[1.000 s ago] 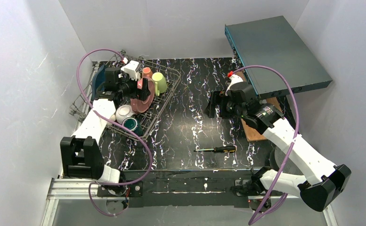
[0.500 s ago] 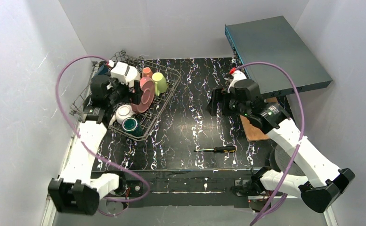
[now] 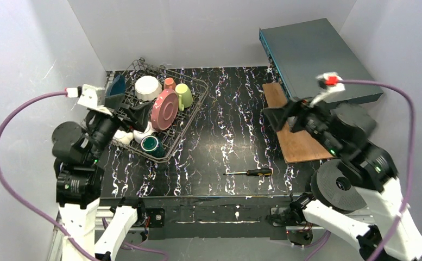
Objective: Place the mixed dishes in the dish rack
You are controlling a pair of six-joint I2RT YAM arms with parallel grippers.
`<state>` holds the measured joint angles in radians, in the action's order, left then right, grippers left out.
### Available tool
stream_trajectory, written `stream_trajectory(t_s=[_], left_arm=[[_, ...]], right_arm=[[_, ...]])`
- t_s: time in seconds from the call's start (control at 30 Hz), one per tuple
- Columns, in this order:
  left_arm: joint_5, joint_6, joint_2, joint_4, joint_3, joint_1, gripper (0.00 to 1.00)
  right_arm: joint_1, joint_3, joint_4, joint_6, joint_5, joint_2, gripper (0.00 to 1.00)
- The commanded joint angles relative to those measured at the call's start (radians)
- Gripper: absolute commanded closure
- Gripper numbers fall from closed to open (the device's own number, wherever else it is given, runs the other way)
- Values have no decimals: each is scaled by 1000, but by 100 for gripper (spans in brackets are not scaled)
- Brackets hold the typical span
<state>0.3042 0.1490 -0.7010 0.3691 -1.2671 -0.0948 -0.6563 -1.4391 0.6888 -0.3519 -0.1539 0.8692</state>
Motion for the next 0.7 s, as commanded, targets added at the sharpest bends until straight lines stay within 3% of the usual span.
stream_trajectory(t_s=[0.0, 0.23, 0.5, 0.67], left_arm=[[7, 42, 61, -4, -75, -3, 2], [-16, 30, 127, 16, -150, -3, 2], [-46, 16, 149, 27, -178, -3, 2], [-31, 21, 150, 34, -166, -3, 2]], right_arm=[[1, 30, -129, 75, -52, -174, 2], [1, -14, -180, 85, -168, -319, 0], [2, -66, -154, 87, -268, -326, 0], [0, 5, -193, 101, -274, -335, 0]])
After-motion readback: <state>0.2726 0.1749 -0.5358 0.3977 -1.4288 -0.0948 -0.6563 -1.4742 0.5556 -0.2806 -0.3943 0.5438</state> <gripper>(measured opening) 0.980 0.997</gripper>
